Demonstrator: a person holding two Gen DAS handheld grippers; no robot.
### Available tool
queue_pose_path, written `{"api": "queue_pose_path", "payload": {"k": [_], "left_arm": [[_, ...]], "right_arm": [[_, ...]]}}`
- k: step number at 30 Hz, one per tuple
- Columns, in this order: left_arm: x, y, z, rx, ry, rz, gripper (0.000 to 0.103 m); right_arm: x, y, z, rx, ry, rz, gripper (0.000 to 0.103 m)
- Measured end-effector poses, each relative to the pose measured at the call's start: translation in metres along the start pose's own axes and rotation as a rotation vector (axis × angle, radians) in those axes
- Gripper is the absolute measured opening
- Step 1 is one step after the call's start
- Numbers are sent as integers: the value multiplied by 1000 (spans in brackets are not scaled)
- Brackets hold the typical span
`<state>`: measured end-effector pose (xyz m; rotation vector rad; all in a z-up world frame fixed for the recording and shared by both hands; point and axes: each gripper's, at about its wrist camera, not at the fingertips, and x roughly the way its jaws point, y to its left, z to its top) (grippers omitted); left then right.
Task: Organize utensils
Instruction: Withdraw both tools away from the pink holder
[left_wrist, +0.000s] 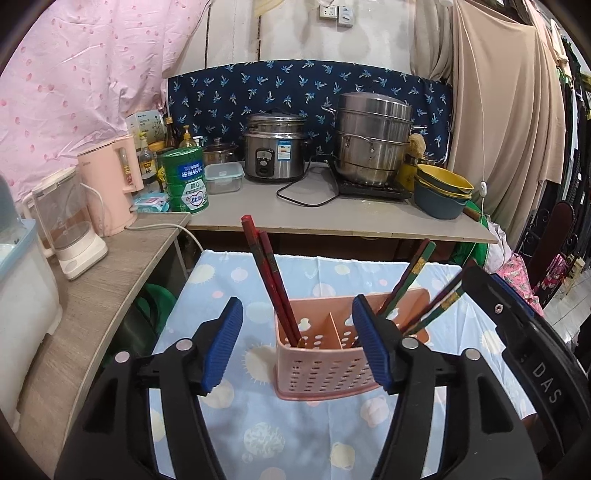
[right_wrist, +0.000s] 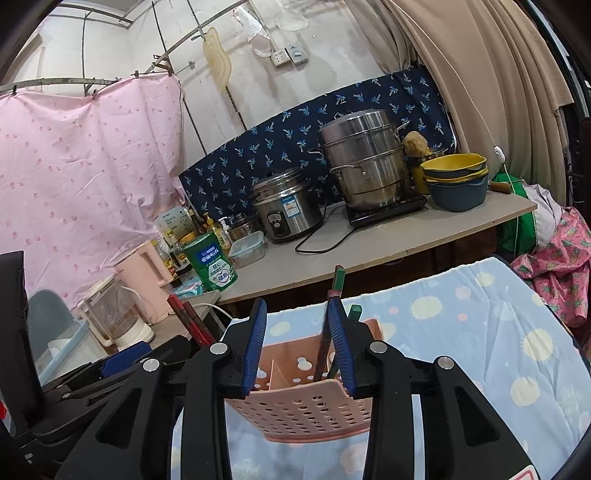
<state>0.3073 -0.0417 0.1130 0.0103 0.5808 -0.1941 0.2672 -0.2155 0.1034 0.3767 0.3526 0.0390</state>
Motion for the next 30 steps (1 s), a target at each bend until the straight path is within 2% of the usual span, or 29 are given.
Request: {"api": "queue_pose_path", "payload": {"k": [5,14,18,22,26,30], "left_arm": [[-12,-2,-10,7,4,4,61],[-39,-6,-24,11,-1,12,67],[-48,-5,-32,8,6,17,73],[-55,-4,-47,2,22,15,76],[-61,-5,-65,6,42,19,77],[-66,-3,-84,-1,72,29,83]], "right_arm": [[-19,5,-6,-13,-4,5,43],[-52,13,-17,-41,5,1,46],[-65,13,-23,-45,17,-10,49],[-79,13,-33,-60,32,-33,54],[-93,16,-48,-98,61,-65,54],[-104,19,-64,-153,89,-102,55]]}}
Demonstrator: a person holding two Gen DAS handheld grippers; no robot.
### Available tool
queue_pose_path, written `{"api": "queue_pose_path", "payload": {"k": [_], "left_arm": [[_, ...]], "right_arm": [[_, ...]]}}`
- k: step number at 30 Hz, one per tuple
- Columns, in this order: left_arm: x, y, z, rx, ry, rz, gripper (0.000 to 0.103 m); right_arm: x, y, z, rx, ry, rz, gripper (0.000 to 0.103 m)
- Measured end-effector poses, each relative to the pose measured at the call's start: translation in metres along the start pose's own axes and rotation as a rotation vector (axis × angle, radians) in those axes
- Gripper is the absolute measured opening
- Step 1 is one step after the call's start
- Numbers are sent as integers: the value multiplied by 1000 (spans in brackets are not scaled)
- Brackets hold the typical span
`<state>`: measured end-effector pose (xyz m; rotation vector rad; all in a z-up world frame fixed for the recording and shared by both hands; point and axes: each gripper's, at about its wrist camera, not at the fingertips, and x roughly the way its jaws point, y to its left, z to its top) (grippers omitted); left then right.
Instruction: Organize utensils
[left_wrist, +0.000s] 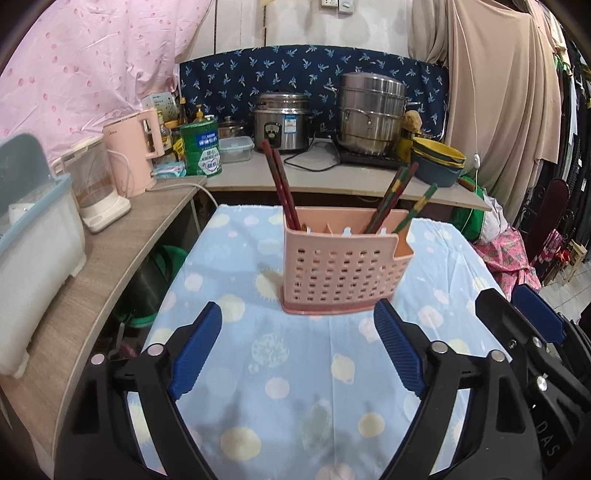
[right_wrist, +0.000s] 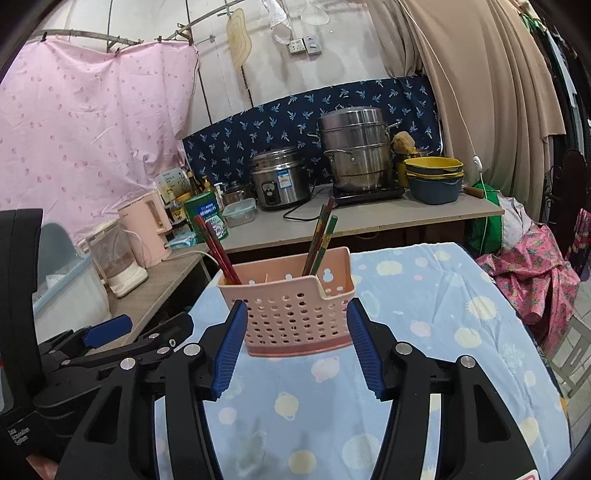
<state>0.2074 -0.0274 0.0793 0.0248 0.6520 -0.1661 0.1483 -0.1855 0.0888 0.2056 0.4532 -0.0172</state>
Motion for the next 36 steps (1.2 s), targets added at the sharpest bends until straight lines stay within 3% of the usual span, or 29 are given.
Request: {"api": "queue_pose_path", "payload": {"k": [8,24,27,36], "left_arm": [[-5,3,-37,4,42,31,91],[-6,5,-76,-3,91,84,96],[-7,4,-80,3,84,103,96],[-8,1,-89,27,70,150,96]], "right_arm": [[-20,-2,-30,-50,46,-59,67],[-27,-32,-71,-21,103,-141,68],[-28,-37,-75,-4,104,-142,80],[-29,-34,-87,-21,107,-161,86]]}}
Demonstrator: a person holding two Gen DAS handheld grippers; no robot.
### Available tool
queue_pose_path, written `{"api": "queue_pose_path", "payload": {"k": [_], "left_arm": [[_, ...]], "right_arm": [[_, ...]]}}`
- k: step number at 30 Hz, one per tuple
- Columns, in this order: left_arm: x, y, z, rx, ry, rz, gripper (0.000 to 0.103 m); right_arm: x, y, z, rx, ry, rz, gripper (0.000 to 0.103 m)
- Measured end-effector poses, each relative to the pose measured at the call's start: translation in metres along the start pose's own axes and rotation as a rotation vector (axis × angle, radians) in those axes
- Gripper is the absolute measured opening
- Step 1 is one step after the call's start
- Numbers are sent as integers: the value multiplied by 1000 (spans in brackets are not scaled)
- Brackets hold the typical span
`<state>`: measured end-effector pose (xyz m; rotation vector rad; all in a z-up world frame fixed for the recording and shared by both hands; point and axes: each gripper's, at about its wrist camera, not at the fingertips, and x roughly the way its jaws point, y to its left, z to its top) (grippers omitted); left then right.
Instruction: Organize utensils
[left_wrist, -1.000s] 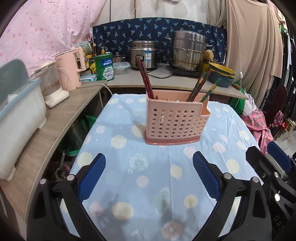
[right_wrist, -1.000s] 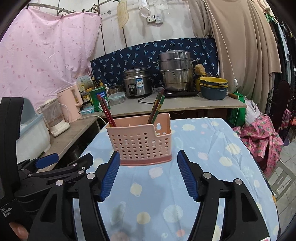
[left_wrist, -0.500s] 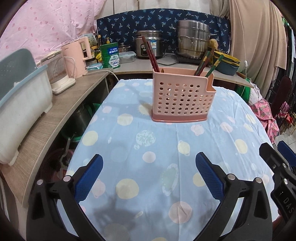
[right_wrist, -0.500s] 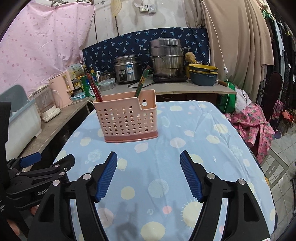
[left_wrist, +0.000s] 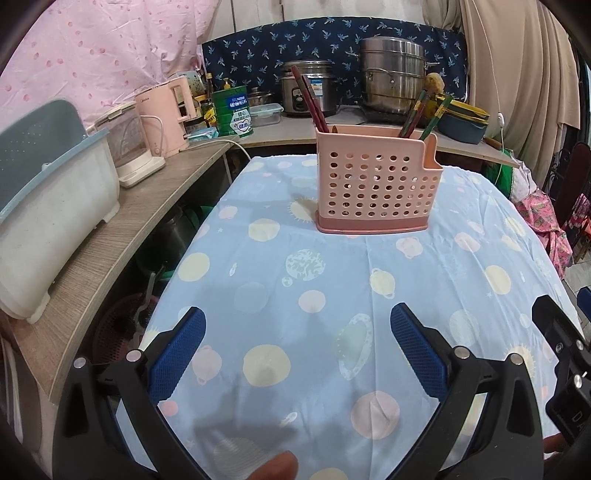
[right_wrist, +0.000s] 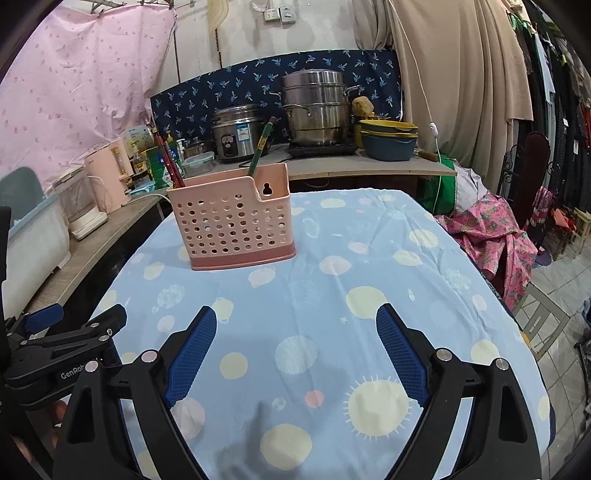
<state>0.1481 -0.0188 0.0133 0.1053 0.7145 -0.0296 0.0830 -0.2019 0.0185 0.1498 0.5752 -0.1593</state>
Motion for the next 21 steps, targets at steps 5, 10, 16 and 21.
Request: {"api": "queue_pose_path", "payload": {"k": [5,10,16,21], "left_arm": [[0,0,-4,0,3,6,96],[0,0,-6,4,1,3,96],[0,-3,-8,8,-1,1,96],[0,-5,-7,9,3,1,96]], "right_arm": [[1,2,-4,4,5,6,96],[2,4,-5,2,7,-4,96],[1,6,-6,1,-3,-11,96],[1,8,-6,-1,-1,-9,96]]}}
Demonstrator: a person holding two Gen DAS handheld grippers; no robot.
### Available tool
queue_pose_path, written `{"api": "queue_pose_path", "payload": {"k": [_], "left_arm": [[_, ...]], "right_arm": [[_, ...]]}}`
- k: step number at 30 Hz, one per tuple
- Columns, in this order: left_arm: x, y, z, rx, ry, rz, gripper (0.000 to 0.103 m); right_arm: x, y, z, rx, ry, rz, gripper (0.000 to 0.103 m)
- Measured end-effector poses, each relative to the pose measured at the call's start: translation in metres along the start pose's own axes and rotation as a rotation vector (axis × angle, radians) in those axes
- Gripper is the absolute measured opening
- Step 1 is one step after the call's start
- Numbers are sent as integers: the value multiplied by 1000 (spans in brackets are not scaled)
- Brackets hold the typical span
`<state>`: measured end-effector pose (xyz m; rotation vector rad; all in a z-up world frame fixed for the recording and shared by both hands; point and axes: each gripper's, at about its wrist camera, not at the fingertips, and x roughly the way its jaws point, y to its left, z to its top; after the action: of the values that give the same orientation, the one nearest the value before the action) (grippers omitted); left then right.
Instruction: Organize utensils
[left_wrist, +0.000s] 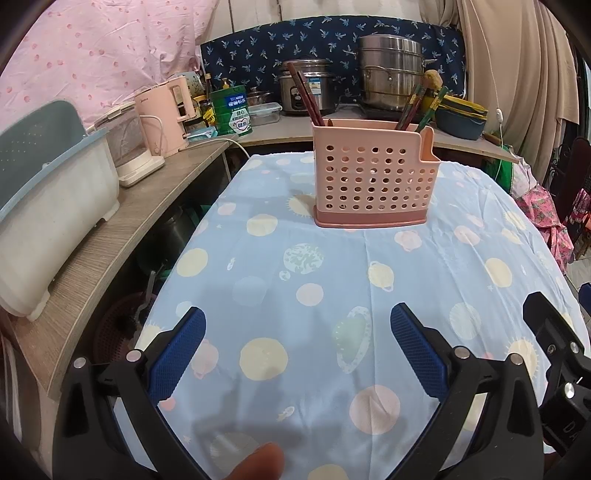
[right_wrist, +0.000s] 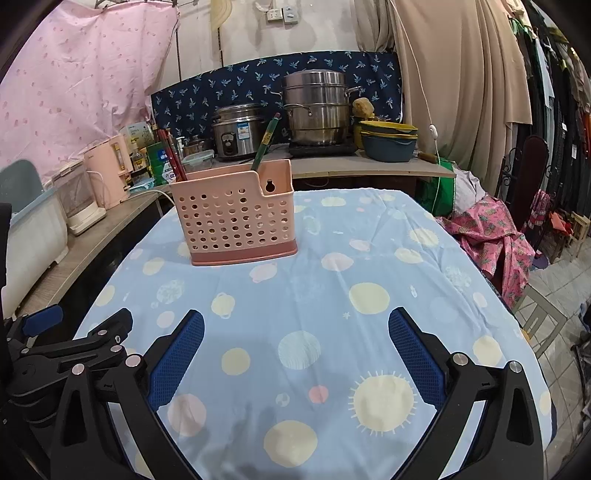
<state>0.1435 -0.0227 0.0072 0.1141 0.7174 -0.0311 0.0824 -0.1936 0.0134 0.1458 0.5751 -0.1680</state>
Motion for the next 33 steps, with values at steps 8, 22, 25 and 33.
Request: {"api": "queue_pose_path", "payload": {"k": [8,22,25,33], "left_arm": [[2,-2,0,1,3,1,96],[10,-3,1,3,7,9,96],[11,-3,1,1,10,14,96],[10,-2,1,-3,8,20,96]], "right_arm": [[5,0,-1,8,17,8,96],[10,-2,-3,19,33,10,96],[11,-2,-3,19,32,13,96],[12,-2,-3,23,35,14,96]]}}
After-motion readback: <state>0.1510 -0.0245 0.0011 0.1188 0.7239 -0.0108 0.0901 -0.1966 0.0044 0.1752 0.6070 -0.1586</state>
